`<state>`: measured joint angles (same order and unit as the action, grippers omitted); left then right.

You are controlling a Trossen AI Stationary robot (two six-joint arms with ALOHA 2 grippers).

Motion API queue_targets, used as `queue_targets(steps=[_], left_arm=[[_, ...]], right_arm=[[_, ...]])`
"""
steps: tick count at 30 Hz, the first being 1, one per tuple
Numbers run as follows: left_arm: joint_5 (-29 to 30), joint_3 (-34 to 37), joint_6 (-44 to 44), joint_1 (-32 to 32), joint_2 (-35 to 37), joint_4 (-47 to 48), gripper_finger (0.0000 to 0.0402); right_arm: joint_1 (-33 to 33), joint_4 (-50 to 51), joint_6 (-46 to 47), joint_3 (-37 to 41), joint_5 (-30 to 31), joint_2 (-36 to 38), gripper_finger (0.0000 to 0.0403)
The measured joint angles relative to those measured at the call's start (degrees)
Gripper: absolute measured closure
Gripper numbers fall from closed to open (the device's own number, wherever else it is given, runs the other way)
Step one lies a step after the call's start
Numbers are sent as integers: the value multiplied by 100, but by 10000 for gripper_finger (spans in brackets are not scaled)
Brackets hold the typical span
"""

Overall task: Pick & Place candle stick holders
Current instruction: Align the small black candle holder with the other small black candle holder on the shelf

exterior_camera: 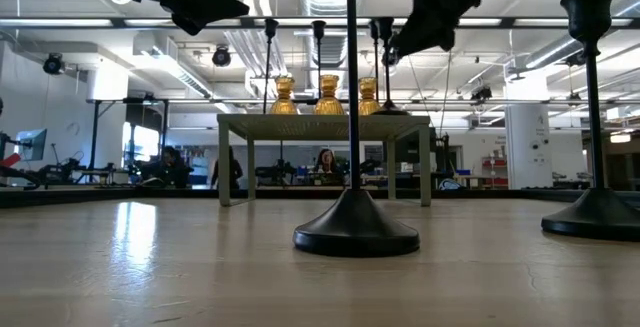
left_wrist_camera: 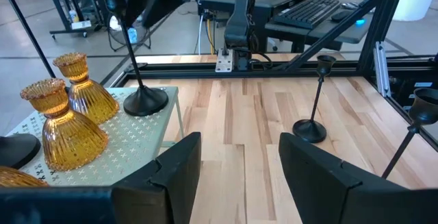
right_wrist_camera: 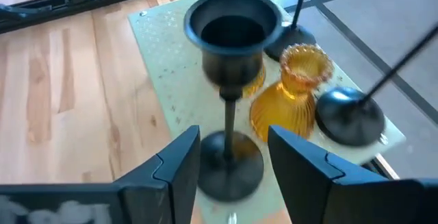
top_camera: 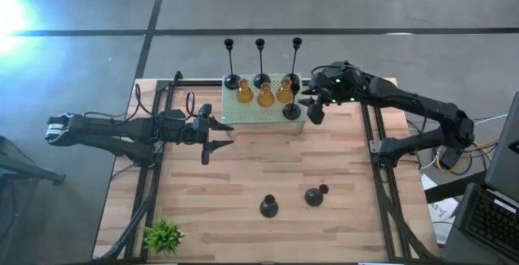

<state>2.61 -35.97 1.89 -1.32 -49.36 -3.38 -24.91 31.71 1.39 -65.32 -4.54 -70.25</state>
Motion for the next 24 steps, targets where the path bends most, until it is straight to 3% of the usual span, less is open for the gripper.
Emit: queue_targets(steps=[11,17,24], left_arm=[[-1,0,-61,-2,0,2,200],[-2,0,-192,-2,0,2,200],[-2,0,-195,-7,0,0,200]], right_arm=[[584,2171,803,37,-29,1463,259],[1727,2366,2080,791,151,2428,282],[3552,1890,3887,1981,913,3181,314]])
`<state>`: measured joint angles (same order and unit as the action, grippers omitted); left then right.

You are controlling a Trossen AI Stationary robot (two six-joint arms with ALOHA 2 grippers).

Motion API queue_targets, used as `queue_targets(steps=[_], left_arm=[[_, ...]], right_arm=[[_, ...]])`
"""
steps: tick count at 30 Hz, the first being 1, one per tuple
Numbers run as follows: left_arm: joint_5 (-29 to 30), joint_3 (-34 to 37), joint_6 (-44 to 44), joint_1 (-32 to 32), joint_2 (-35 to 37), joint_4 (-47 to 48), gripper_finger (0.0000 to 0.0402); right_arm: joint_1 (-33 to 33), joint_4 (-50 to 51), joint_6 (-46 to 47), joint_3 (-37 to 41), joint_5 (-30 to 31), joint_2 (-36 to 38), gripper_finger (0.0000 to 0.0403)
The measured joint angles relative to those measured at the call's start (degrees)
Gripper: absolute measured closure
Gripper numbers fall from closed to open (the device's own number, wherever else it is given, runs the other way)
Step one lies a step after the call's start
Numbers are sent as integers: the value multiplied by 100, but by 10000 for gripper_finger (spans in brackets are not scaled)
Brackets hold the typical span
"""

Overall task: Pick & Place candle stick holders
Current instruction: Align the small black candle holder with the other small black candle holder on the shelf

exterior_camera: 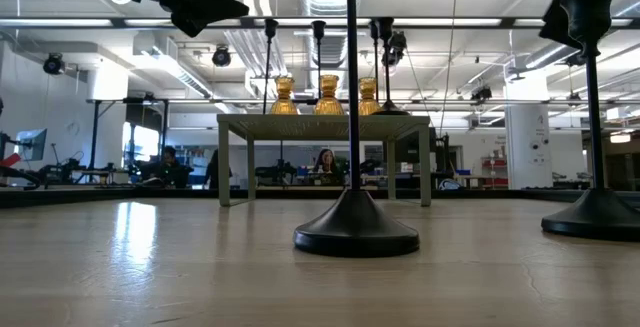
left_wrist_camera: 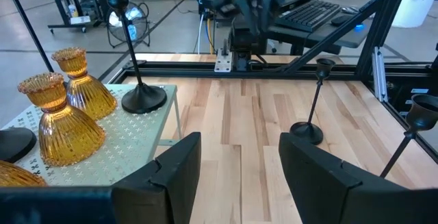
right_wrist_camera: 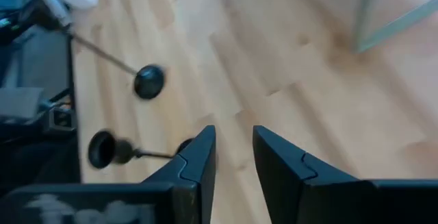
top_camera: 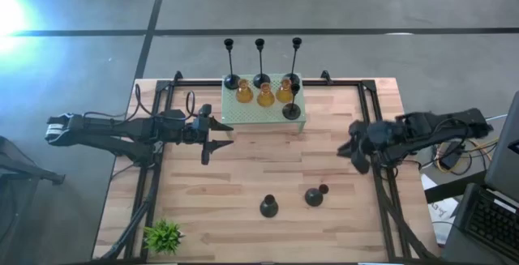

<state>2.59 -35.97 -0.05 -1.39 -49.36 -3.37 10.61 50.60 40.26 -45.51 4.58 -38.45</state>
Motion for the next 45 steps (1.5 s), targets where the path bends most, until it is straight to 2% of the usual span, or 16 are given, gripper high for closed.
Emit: queue_targets(steps=[7,15,24,29,32,38,45], left_arm=[[0,0,-4,0,0,0,200],[0,0,-53,2,0,-4,200],[0,0,-63,2,2,-5,200],[1,0,-63,3,2,-5,200],[1,0,-63,7,2,-6,200],[2,0,-63,7,2,-133,200],[2,0,-61,4,2,-234,200]], right_arm=[[1512,-830,992,867,595,-61,329],[2392,-1240,1874,1417,914,-403,343],[2846,-3070,1822,2040,911,-909,344],[2967,-3100,1743,2062,911,-1269,344],[2966,-3288,1341,2062,914,-1472,340],[2964,-3649,439,2062,1154,-1775,303],[2962,-3642,255,2029,1663,-1841,262]])
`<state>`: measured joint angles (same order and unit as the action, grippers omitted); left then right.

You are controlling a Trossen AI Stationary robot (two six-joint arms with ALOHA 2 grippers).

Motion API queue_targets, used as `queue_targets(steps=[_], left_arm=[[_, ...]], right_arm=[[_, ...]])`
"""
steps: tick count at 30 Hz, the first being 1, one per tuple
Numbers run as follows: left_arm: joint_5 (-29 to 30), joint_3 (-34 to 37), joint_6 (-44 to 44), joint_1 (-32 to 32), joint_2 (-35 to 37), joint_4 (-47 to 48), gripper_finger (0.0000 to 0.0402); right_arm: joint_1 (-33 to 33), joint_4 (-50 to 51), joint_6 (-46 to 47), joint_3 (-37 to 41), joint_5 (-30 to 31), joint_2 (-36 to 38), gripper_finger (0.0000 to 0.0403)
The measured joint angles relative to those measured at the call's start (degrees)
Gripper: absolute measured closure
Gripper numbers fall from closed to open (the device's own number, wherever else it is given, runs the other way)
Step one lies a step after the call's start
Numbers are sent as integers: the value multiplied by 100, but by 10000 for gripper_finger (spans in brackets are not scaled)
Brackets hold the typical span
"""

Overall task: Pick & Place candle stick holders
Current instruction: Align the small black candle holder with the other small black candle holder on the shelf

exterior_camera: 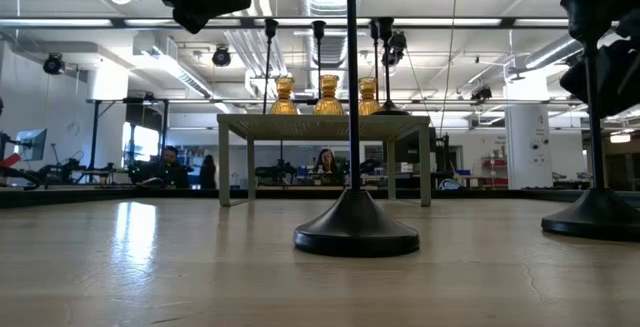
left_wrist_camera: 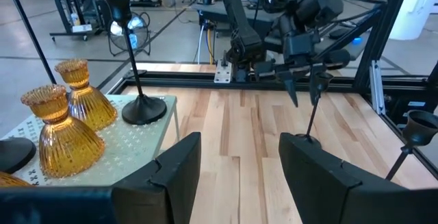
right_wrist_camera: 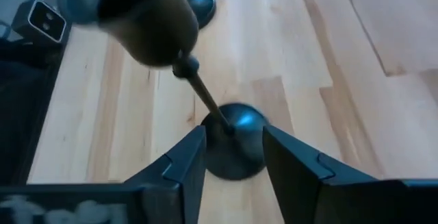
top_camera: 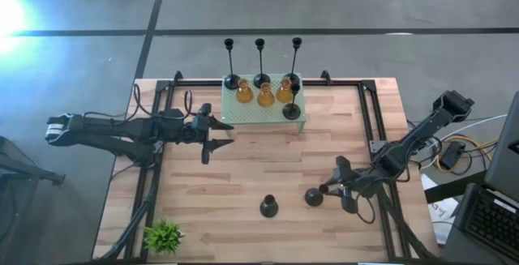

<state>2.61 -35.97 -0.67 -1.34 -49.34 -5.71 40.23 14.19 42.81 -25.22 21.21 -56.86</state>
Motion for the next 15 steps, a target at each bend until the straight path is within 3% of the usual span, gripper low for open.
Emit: queue_targets(steps=[15], left_arm=[[0,0,15,-4,0,15,200]], right_arm=[[0,-740,-386,-141,145,-364,234]])
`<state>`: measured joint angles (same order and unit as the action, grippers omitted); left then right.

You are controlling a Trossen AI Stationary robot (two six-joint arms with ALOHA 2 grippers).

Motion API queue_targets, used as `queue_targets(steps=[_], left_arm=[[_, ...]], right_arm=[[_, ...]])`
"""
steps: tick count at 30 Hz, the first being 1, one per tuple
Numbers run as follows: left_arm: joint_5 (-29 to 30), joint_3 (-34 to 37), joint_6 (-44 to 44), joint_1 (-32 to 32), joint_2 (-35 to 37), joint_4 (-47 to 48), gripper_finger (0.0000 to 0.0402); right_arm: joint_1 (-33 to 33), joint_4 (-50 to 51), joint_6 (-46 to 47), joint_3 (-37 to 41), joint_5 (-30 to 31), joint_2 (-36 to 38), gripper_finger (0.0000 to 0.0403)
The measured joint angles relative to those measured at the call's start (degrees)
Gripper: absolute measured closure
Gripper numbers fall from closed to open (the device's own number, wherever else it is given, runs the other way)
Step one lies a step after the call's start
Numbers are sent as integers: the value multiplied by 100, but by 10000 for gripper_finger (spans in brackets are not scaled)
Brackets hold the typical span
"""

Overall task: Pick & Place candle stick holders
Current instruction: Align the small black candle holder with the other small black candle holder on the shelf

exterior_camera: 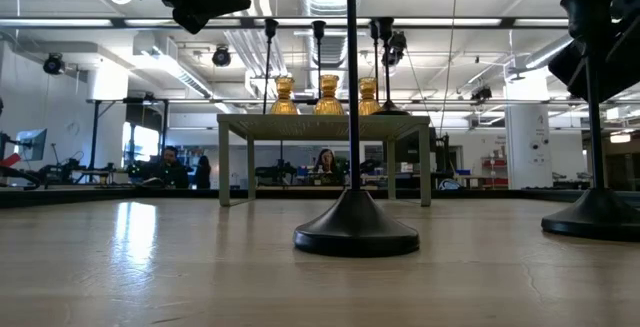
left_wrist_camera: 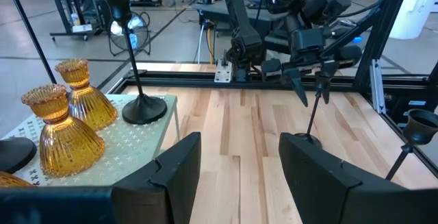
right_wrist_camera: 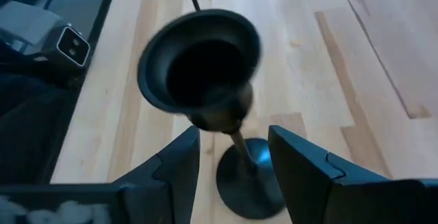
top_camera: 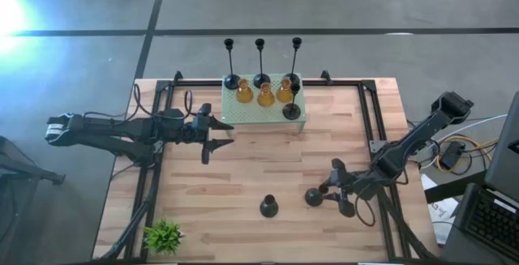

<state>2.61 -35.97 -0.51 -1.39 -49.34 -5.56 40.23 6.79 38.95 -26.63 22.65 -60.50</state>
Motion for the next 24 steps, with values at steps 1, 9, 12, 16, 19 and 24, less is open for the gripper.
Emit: queue_targets(steps=[1,9,12,16,19,24], left_arm=[[0,0,0,0,0,0,200],[0,0,2,2,0,-2,200],[0,0,4,2,0,0,200],[0,0,7,2,0,-1,200],[0,0,7,2,0,-3,200],[1,0,105,7,0,-121,200]], right_arm=[[0,-53,-1,-2,0,-62,234],[-2,-19,-2,-194,-2,-502,277],[-2,-17,-51,-296,0,-595,330],[-18,-8,-201,-410,18,-598,384],[-104,218,-419,-625,60,-483,389],[-621,1820,-892,-1680,152,-212,391]])
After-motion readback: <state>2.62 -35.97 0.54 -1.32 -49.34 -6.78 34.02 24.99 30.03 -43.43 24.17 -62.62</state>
